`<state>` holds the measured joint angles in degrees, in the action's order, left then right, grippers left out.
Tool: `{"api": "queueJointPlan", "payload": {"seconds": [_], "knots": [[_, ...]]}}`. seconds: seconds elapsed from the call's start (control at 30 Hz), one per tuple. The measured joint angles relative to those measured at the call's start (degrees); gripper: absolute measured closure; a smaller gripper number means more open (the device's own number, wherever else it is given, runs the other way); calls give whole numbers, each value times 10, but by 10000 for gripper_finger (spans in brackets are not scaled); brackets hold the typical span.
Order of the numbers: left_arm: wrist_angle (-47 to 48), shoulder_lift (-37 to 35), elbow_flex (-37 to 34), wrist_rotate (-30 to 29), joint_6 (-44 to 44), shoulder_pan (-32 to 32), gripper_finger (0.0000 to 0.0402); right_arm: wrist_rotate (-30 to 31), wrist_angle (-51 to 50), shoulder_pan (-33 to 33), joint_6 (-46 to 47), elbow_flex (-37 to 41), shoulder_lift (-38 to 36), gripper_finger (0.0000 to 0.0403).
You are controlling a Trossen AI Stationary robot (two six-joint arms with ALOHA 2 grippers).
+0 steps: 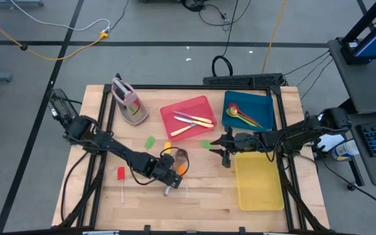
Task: Pick & Place Kitchen Items
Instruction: Put the brown serving spoon into the blue bin
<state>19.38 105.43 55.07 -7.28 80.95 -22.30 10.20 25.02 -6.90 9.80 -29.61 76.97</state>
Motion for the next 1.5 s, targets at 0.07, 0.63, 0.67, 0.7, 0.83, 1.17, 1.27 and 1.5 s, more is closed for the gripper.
{"api": "queueJointPlan", "payload": {"seconds": [0.07,0.63,0.67,0.7,0.83,1.17,1.27,1.5], "knots": [[4,0,0,6,-13,3,365,0,0,-2,0,0,0,273],[20,1,-2,-67,-215,-2,252,0,0,-20,-4,0,0,273],[21,2,-2,-70,-221,-3,252,0,0,-20,-4,0,0,273],[23,2,-2,-73,-229,-3,254,0,0,-21,-4,0,0,273],[39,2,-2,-78,-245,-3,278,0,0,-27,-4,0,0,273],[61,1,-2,-117,-238,-3,382,1,0,-34,-4,0,0,273],[50,2,-4,-124,-229,-2,381,1,1,-33,-4,0,0,273],[62,-22,21,-164,-235,-1,372,2,55,-33,-10,0,0,273]]}}
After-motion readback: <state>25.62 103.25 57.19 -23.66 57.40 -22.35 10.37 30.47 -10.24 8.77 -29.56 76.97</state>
